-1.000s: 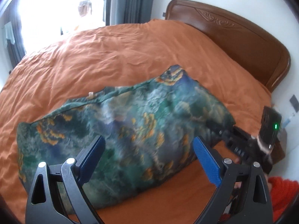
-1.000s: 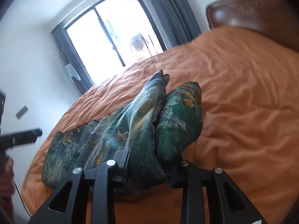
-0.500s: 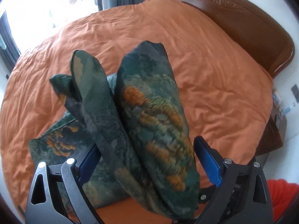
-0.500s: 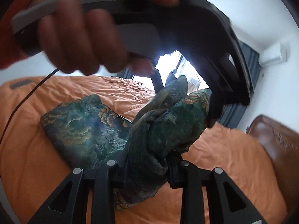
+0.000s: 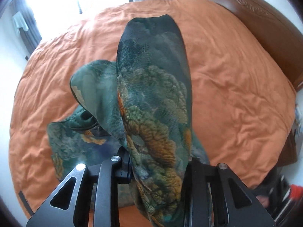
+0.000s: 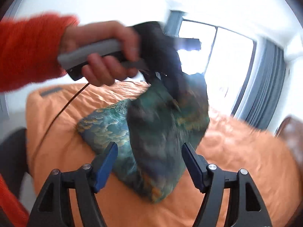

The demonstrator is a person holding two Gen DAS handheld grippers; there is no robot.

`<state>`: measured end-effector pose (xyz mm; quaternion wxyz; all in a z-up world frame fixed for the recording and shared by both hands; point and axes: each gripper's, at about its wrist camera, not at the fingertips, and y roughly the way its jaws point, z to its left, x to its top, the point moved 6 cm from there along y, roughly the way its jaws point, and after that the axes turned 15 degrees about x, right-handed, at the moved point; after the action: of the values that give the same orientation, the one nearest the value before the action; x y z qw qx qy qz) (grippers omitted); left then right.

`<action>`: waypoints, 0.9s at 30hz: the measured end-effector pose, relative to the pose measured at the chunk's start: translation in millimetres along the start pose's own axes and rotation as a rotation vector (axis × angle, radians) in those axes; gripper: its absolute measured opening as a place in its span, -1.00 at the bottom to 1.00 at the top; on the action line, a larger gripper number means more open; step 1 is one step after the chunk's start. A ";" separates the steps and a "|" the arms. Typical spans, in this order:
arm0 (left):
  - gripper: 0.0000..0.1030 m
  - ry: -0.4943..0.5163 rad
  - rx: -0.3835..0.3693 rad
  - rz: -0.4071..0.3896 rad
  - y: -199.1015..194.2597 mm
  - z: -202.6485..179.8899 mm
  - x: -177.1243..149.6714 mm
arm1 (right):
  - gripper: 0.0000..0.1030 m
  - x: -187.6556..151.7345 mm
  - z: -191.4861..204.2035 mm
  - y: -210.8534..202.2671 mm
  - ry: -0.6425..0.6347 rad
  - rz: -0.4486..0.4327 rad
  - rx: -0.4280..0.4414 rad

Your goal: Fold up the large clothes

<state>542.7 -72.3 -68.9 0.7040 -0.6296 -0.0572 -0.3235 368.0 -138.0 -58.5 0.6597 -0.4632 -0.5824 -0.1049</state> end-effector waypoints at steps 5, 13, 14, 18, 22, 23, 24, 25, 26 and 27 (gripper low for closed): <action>-0.44 -0.092 0.046 0.002 15.5 64.4 -14.3 | 0.12 -21.2 -65.8 -0.9 0.261 0.033 -0.046; -0.43 -0.258 0.064 0.087 60.9 140.1 -63.0 | -0.51 -4.6 -92.1 80.4 0.441 0.082 0.134; -0.43 -0.270 0.058 0.093 66.0 145.8 -68.1 | -0.51 2.1 -87.4 91.1 0.436 0.076 0.152; -0.39 -0.291 0.014 0.090 79.4 161.4 -87.1 | -0.51 25.7 -58.1 137.3 0.418 0.065 0.289; -0.29 -0.301 -0.018 0.092 100.9 169.2 -96.9 | -0.56 12.4 -34.9 192.2 0.347 0.176 0.327; -0.26 -0.308 -0.034 0.101 107.9 170.7 -99.1 | -0.57 0.5 -35.8 205.5 0.357 0.205 0.322; -0.23 -0.320 -0.056 0.111 115.8 174.4 -101.5 | -0.60 -9.7 -36.7 215.7 0.373 0.232 0.325; -0.20 -0.334 -0.081 0.120 124.4 176.4 -105.7 | -0.65 -18.7 -37.9 224.0 0.388 0.251 0.324; -0.17 -0.349 -0.104 0.125 132.7 178.5 -110.0 | -0.73 -28.2 -39.0 231.9 0.405 0.265 0.322; -0.15 -0.370 -0.126 0.129 140.0 180.4 -115.1 | -0.75 -34.2 -40.5 236.6 0.418 0.272 0.327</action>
<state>585.3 138.1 -207.8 0.6599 -0.7236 -0.1245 -0.1598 545.3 -51.5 -199.5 0.8391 -0.3929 -0.3759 -0.0135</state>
